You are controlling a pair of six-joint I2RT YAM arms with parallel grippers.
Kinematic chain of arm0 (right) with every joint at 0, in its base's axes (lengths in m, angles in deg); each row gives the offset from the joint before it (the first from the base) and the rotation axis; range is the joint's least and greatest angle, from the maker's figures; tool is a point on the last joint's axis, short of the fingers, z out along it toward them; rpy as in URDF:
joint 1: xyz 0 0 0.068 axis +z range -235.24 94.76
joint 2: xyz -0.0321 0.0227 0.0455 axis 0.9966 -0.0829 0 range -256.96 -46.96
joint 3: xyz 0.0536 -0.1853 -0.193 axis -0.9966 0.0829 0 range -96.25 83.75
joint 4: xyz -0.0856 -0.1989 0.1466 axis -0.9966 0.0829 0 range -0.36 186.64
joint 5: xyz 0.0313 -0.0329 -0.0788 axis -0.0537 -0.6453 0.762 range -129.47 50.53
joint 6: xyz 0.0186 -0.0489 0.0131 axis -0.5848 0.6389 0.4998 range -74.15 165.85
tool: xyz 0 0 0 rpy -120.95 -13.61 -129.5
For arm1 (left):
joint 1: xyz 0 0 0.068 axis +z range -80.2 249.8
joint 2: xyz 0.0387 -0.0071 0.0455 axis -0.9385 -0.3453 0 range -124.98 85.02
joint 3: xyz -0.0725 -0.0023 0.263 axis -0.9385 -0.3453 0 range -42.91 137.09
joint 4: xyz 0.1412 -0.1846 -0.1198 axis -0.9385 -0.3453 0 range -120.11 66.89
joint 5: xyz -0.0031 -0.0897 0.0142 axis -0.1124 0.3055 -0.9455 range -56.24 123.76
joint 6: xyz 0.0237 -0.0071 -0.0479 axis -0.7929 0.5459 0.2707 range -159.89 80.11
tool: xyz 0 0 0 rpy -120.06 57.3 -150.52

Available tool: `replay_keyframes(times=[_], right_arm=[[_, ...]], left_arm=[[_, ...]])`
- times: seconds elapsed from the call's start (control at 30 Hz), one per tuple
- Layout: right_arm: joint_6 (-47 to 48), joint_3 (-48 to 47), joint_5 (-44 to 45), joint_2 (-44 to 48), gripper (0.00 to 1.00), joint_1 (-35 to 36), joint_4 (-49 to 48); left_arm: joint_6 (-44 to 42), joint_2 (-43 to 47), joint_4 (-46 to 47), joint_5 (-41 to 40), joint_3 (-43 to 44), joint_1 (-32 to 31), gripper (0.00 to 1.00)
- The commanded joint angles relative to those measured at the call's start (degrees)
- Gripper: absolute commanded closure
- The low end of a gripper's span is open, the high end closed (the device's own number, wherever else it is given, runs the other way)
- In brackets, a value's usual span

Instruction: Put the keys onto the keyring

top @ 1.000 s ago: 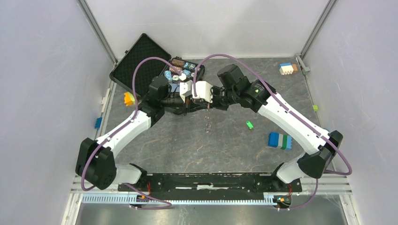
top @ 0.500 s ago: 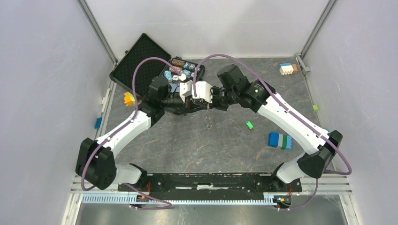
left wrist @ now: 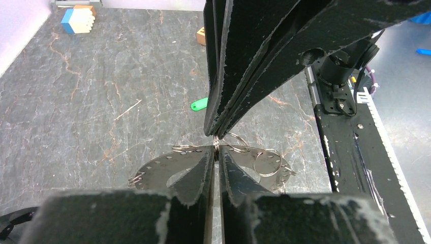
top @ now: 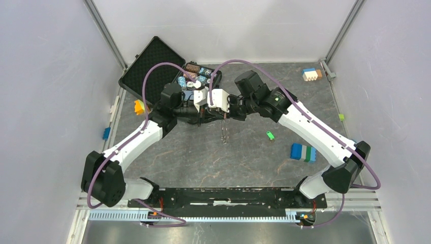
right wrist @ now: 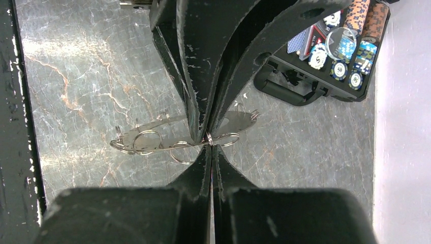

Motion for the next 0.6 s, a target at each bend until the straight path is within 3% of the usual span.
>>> replay_keyframes(times=[0.0, 0.03, 0.23, 0.3, 0.37, 0.53, 0.57], right_arm=[[0.98, 2.71, 0.76, -3.63, 1.00, 1.91, 2.40], [1.05, 2.82, 0.73, -3.69, 1.00, 1.92, 2.46], [1.44, 4.06, 0.77, -3.73, 1.00, 1.97, 2.40], [1.45, 4.70, 0.76, -3.26, 1.00, 1.94, 1.74], [1.55, 5.34, 0.09, -2.61, 0.96, 1.94, 0.86], [2.46, 6.91, -3.50, -0.42, 0.75, 1.88, 0.17], [2.69, 7.33, -4.03, 0.13, 0.64, 1.92, 0.09]], left_arm=[[-1.75, 2.72, 3.83, 1.35, 2.56, -1.83, 0.91], [-1.82, 2.77, 3.83, 1.40, 2.56, -1.86, 0.97], [-2.85, 3.80, 3.89, 2.78, 1.16, -1.53, 0.98], [-1.57, 4.44, 7.26, 4.91, -0.79, -1.14, 0.98], [3.81, 4.74, 16.31, 7.37, -4.01, -0.56, 0.98], [16.40, 3.89, 38.05, 12.04, -10.96, 1.06, 0.98], [16.55, 3.74, 38.49, 12.49, -11.20, 1.24, 0.98]])
